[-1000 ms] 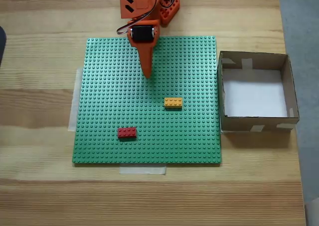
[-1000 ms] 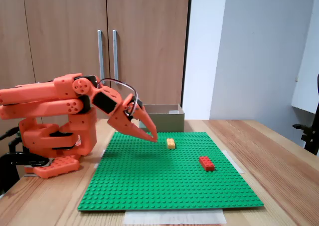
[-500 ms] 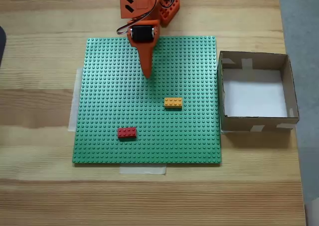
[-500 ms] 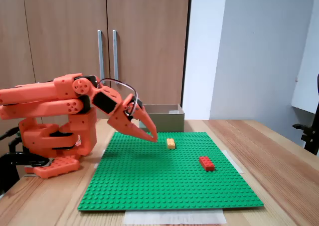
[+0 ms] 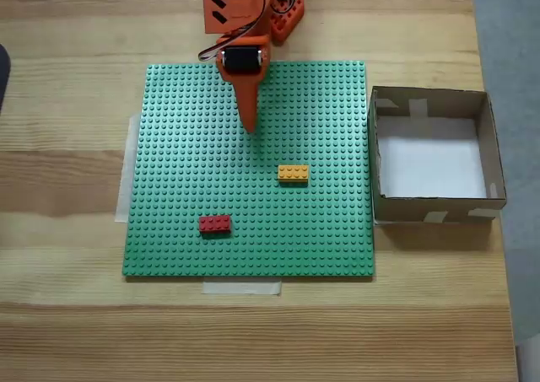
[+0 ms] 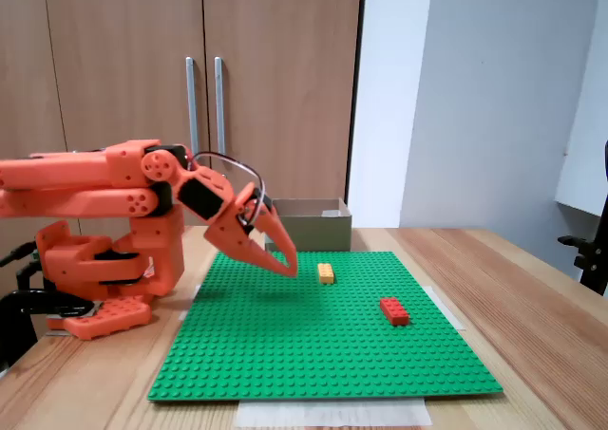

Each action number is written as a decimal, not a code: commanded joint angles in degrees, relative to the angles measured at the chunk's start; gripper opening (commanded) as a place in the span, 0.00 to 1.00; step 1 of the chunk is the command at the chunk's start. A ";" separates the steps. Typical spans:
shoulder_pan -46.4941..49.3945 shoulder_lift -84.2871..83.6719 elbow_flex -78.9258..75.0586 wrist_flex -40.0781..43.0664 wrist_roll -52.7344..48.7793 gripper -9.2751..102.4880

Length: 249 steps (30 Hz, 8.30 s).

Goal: Pick the yellow lego block and put it in the box.

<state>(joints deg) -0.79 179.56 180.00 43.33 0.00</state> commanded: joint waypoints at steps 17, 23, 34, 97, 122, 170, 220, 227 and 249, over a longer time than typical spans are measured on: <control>-1.05 -25.84 -29.44 15.03 3.87 0.09; -2.81 -38.32 -43.86 23.82 9.40 0.10; -5.98 -62.49 -69.96 35.68 9.23 0.16; -13.45 -93.43 -80.86 31.20 13.10 0.31; -13.45 -92.90 -76.55 25.14 11.43 0.26; -13.36 -87.19 -73.12 20.21 10.20 0.08; -13.36 -85.96 -67.32 16.87 4.66 0.25; -13.71 -86.13 -66.97 15.82 5.63 0.24; -13.89 -84.46 -68.20 15.21 4.83 0.14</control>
<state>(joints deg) -14.24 91.32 114.70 57.74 4.57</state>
